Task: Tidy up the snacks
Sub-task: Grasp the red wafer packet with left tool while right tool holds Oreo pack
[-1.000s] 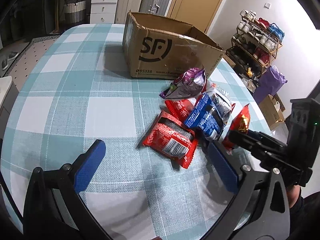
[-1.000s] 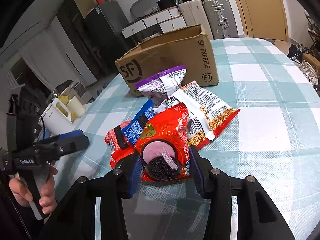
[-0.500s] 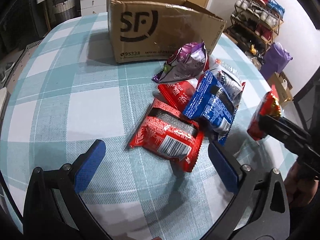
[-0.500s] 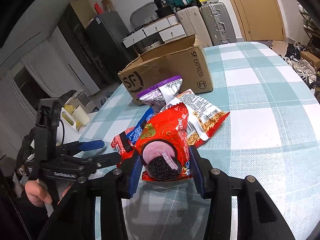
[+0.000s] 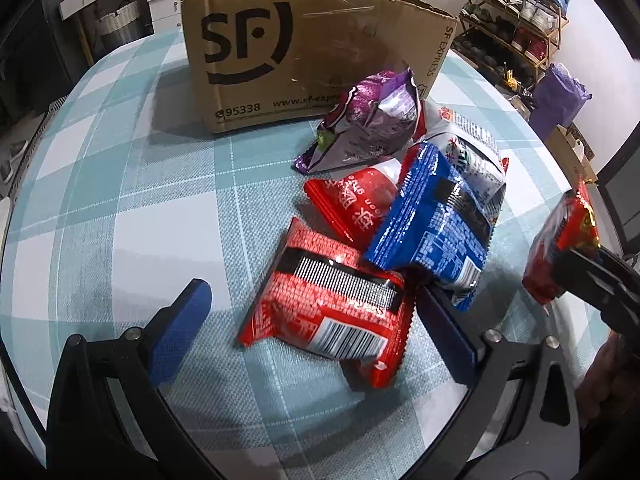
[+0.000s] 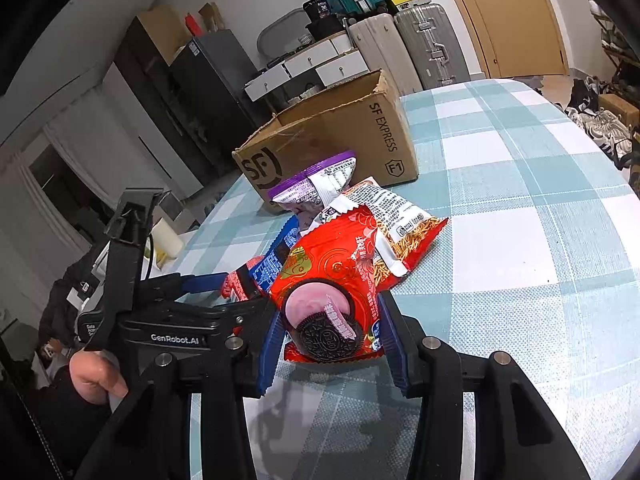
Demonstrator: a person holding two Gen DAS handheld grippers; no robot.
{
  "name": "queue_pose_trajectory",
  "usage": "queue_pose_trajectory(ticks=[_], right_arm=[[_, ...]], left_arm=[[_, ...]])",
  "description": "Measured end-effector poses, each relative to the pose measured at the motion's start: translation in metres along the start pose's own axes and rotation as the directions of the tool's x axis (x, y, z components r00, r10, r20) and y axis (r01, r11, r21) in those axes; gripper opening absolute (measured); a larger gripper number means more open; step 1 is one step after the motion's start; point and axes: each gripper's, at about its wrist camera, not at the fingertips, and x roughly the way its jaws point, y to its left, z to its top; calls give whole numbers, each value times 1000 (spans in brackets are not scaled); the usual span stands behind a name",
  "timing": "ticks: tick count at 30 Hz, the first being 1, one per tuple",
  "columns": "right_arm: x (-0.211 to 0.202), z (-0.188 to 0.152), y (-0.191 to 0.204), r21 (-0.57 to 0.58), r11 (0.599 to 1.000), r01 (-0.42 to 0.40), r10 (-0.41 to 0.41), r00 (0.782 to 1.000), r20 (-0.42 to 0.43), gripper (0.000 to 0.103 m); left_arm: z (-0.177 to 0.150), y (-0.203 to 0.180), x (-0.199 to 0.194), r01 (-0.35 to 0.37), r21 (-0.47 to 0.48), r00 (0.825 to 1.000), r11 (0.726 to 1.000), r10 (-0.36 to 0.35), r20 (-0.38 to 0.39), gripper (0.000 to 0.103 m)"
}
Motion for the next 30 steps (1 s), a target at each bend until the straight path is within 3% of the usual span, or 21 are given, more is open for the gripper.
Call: queue_pose_trajectory(ticks=[4,7,11,14,30], right_arm=[[0,0,0,1,1000,2,-2,1000,2,45],[-1,0,-1,8,1000,5,-5,1000,5,45],[-1,0,-1,11,1000,5,-5,1000,5,45],[-3,1,2,6,1000,7,-7,1000,7,45],[-20,2,19,-32,999,14,-13,999,31,45]], left_arm=[[2,-2,3,-7,12,1000,1000,7,5,101],[0,-2,0,-1,17,1000,1000,1,20,94],[-3,-2,-8,1,40,999,999,-3,50,50],[-3,5,-12,65,21,997,998,-66,47,47],[-21,12,-21,81,20,996,997,-82,43,47]])
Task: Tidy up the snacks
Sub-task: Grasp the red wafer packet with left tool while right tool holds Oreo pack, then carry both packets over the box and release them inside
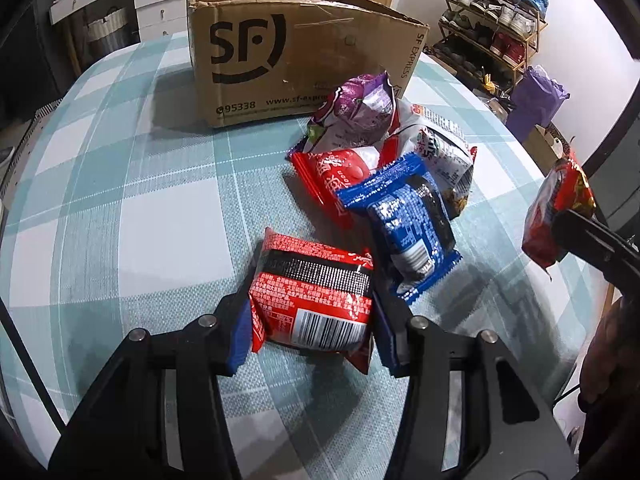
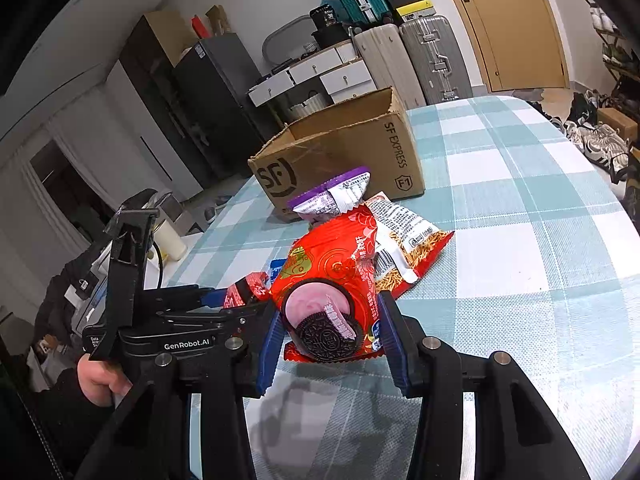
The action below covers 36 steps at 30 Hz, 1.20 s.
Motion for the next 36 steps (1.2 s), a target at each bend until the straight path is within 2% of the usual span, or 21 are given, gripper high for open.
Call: queue_pose_trajectory(ticks=[11,20,24,32,36], right_arm=[[-11,7,15,-31,1000,-5,5,1000,14,45],[-22,26,35,-89,996,-2,7,998,60,45],[-26,40,46,-121,993,3,7,997,82,45],[-28,82,57,-141,990,21,-5,994,108,45],[-26,104,61,-158,987,34,-16,993,116,45]], left_arm=[[0,4,-31,8,-10,998,1000,-7,55,47],[20,-3,-69,33,2,990,999,-33,136,47],[36,-5,-78,-19,10,986,1000,17,165,47],[70,3,-99,-6,-6,977,1000,7,214,47],[88,-2,-110,-50,26,966,998,42,254,47]])
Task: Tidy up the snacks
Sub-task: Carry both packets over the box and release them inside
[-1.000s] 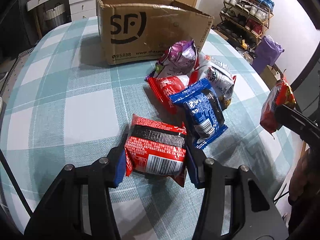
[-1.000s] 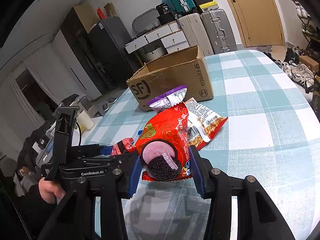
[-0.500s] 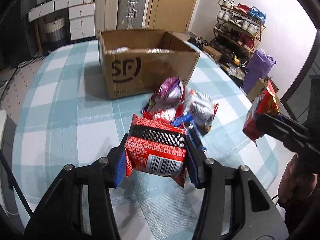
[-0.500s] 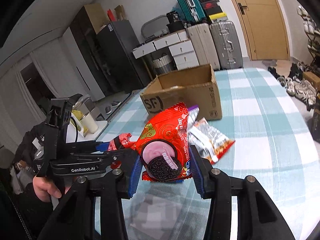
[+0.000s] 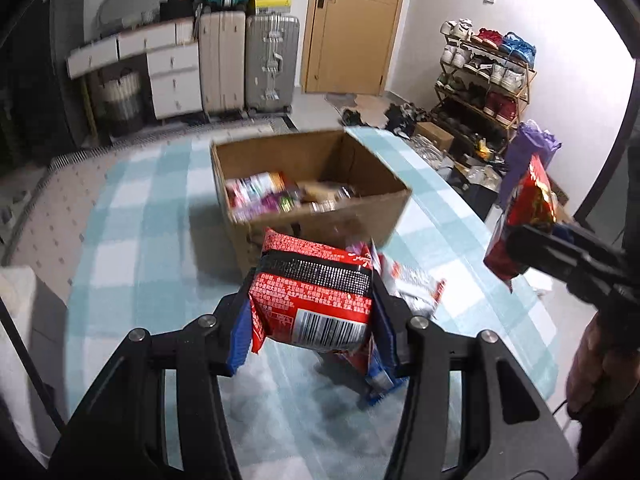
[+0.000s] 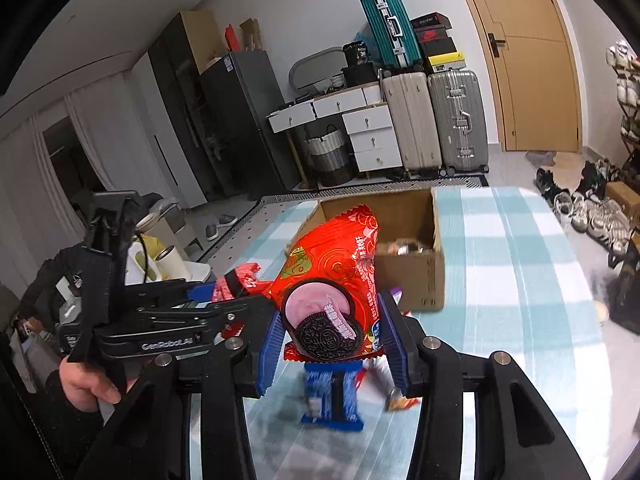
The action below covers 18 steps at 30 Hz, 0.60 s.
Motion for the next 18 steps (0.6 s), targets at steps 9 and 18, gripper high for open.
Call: queue_pose_trajectory(ticks=[9,18], right_arm=[[13,51,4,-62,998,-1,2,1000,19,45],[49,95,-6,-76,997,4,-4,1000,7,45]], left_arm=[[52,-1,-2,41,3,999,999,-41,21,47],[105,5,15,69,-10,998,998,-69,8,47]])
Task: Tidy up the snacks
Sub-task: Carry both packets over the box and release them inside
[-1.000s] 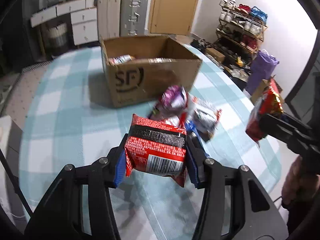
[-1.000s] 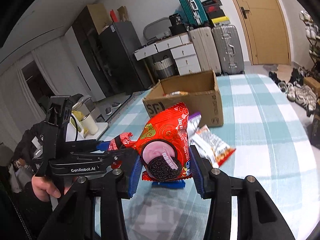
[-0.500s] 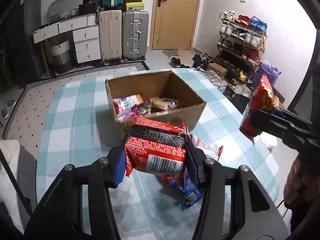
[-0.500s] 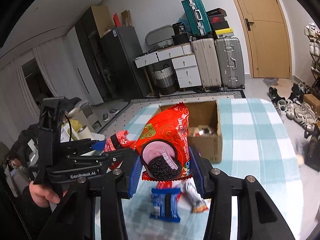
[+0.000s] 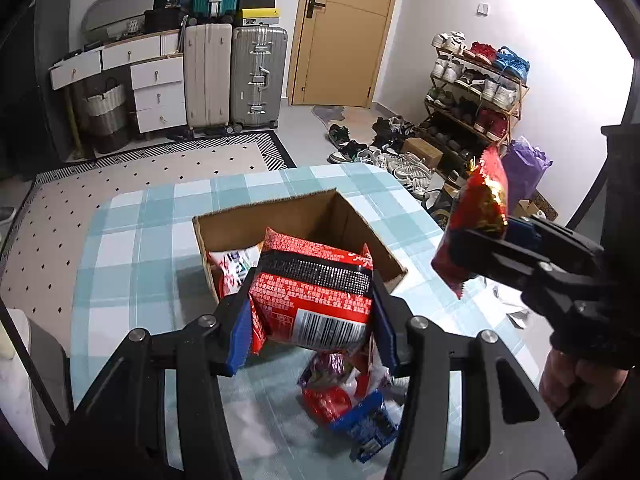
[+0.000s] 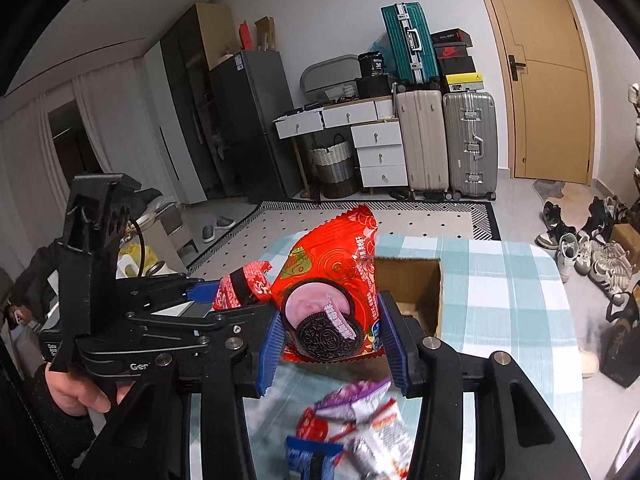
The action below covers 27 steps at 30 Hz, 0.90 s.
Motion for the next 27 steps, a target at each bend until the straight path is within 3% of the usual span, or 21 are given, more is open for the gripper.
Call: queue_pose_trajectory(ticks=[15,27], right_arm=[[81,42,-43,51,999,-9,12,999,-50,45],[139,22,-73,72,997,29,-20,992,-129,45]], left_arm=[[64,27,69,1,-29,998,1000,-3,-57,47],[61,47,139,20,-64,991,998,-28,-131,48]])
